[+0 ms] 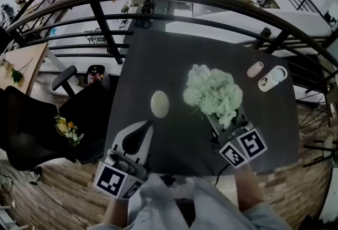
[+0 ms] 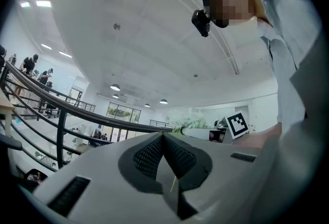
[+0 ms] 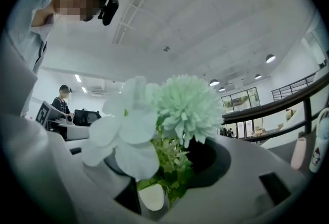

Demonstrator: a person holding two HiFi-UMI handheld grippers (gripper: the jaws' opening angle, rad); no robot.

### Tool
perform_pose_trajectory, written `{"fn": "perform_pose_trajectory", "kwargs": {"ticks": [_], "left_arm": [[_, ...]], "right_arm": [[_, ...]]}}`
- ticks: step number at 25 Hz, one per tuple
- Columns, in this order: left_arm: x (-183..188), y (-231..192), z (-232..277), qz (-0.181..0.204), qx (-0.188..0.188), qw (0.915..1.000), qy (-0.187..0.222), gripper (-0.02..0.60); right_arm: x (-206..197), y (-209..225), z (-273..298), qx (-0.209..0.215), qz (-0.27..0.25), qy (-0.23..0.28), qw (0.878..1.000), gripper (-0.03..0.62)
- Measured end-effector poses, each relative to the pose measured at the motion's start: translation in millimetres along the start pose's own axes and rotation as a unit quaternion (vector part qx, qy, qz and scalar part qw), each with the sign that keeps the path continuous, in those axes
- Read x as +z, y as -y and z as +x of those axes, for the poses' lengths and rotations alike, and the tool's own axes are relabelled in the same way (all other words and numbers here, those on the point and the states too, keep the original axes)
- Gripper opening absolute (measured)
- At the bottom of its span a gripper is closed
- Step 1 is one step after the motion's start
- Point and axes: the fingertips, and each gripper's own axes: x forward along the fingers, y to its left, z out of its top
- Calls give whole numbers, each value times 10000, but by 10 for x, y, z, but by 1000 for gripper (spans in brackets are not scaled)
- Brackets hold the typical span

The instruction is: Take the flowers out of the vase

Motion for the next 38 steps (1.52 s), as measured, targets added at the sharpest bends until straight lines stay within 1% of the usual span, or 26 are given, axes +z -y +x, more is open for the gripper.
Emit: {"fn": "perform_pose_trajectory", "kwargs": {"ticks": [12,17,20,23,27,31,38], "left_arm": [[-57,-27,-11,-30,149,9999,-81,-2],[-65,-42,-17,-65,247,9996,-95,-2],[-41,-54,-9,-54,292,9996,-37,-2],[-63,-60,-15,-56,350,9993,-70,-2],[-71,-61,-12,-40,411,9991,-104,-2],[-88,-51,-2,-18,455,9988,-156,-2],[-100,-66,-9,1,547,9984,-175,-2]], "right_arm": [[-628,96,37,23,506,-760,9958,216],[-898,168,27,-17,586,-1083,9924,216],[-1029,218,24,-54,649,-1257,9899,216],[-1153,264,17,-84,715,-1397,9876,216],[-1267,292,23,-20,812,-1545,9847,216],[-1404,328,37,-17,810,-1720,9818,216],[-1710,392,42,-123,960,-2013,9747,212]]}}
